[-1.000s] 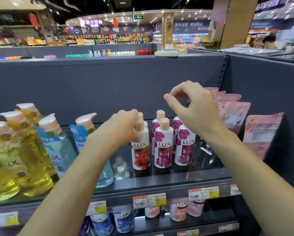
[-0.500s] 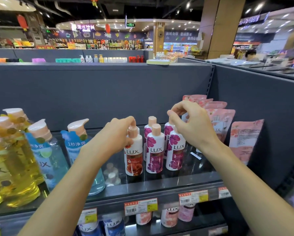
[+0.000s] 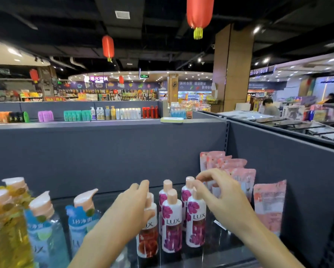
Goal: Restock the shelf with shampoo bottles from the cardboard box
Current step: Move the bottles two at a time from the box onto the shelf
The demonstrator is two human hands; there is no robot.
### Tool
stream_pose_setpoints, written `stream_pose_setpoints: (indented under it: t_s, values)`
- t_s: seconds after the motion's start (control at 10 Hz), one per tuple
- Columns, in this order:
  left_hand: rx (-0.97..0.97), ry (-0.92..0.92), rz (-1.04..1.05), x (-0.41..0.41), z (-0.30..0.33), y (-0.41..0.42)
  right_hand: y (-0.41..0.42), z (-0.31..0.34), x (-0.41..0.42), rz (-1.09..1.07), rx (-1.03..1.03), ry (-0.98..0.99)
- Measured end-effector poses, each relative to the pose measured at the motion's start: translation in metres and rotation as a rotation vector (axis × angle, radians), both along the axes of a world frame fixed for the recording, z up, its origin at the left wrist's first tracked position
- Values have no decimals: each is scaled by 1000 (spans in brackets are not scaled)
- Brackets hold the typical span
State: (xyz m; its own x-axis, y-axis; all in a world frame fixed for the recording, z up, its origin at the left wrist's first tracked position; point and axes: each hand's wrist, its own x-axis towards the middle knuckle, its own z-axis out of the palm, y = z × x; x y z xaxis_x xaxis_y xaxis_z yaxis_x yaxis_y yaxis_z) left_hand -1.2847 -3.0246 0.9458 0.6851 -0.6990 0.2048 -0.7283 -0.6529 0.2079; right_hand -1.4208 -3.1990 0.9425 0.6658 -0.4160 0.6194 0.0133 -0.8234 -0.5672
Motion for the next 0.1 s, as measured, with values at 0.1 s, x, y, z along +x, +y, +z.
stream_pose_setpoints:
  t_s: [0.1]
  values:
    - [-102,-117,-30,-24,20,7,3,29,-20,10,19,-9]
